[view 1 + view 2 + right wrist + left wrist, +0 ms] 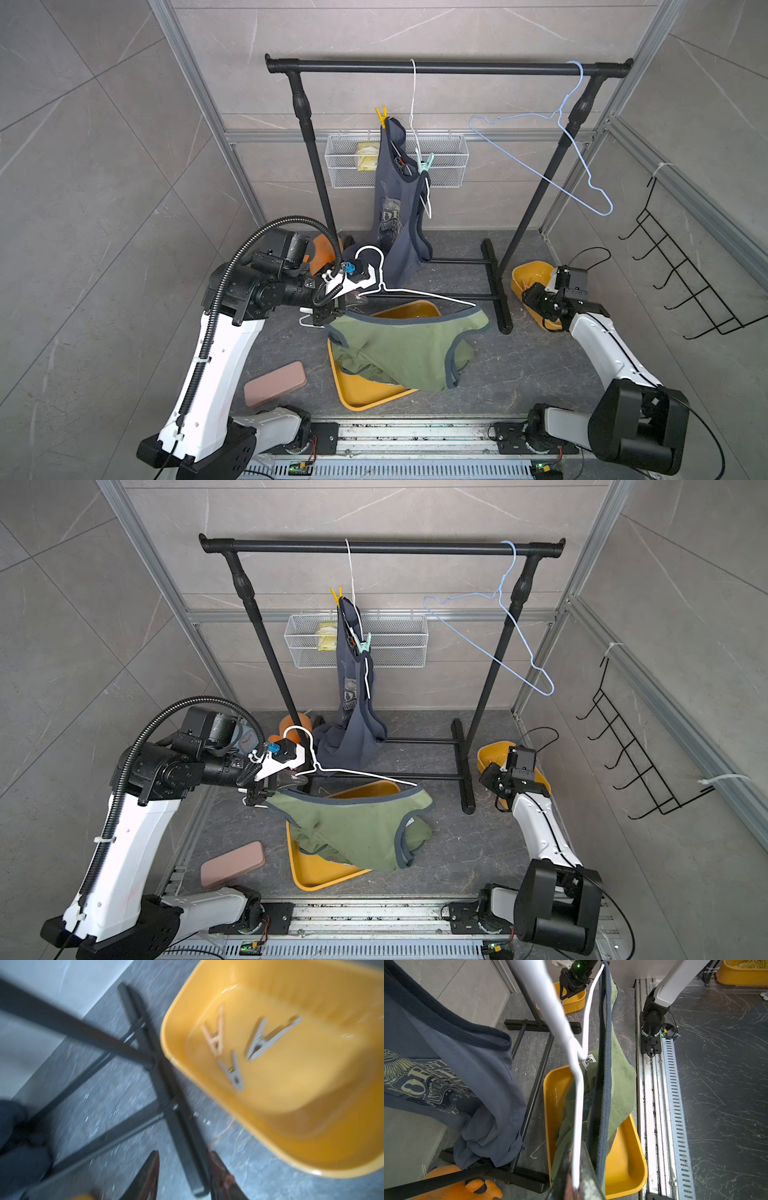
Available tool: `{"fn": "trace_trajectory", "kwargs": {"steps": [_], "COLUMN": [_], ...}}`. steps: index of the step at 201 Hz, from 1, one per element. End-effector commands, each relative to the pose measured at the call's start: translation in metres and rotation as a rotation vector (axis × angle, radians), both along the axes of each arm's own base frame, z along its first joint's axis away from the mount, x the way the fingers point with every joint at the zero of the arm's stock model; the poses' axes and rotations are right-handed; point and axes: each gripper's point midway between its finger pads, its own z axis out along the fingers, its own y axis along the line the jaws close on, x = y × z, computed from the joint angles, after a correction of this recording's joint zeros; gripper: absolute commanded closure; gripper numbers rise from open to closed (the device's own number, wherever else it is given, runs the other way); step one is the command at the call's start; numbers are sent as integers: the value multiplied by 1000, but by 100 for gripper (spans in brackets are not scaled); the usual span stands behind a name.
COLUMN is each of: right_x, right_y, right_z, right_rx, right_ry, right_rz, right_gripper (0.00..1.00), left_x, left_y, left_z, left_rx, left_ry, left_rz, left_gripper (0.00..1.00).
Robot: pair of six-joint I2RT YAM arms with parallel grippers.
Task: Remove the clothespins securing tank tops to the hanger
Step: Place the clothespin in the storage box, then adjust the hanger.
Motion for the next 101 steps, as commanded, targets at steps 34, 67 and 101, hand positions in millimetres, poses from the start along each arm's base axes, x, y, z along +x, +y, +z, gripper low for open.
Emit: {"fn": "trace_trajectory", "kwargs": {"steps": [34,67,101], "right_x": [-60,-96,-128], "right_y": [73,122,175], "right_z": [87,166,244], "right_rx": [77,51,121], "right_ry": [-225,-418,-573], "right_rz": [272,486,793], "right_gripper": [60,62,63], "left_x": [-2,-2,0], "left_y": [-2,-3,-2], "left_z": [6,4,2], "left_rx": [-34,-29,-13], "left_ry": [-14,-6,-8], "left_rz": [-1,-2,-4], "left_gripper": [100,100,100]}}
